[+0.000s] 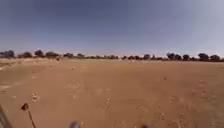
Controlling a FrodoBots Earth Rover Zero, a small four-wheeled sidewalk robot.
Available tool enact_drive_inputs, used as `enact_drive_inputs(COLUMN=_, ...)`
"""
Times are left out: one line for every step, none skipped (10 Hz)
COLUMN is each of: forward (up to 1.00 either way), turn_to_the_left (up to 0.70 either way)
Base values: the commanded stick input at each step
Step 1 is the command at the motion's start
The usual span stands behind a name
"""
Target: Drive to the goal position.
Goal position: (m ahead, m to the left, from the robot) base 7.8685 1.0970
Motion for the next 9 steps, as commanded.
enact_drive_inputs(forward=0.7, turn_to_the_left=0.0)
enact_drive_inputs(forward=0.7, turn_to_the_left=0.0)
enact_drive_inputs(forward=0.7, turn_to_the_left=0.0)
enact_drive_inputs(forward=0.7, turn_to_the_left=0.0)
enact_drive_inputs(forward=0.7, turn_to_the_left=0.0)
enact_drive_inputs(forward=0.7, turn_to_the_left=0.0)
enact_drive_inputs(forward=0.7, turn_to_the_left=0.0)
enact_drive_inputs(forward=0.7, turn_to_the_left=0.0)
enact_drive_inputs(forward=0.7, turn_to_the_left=0.0)
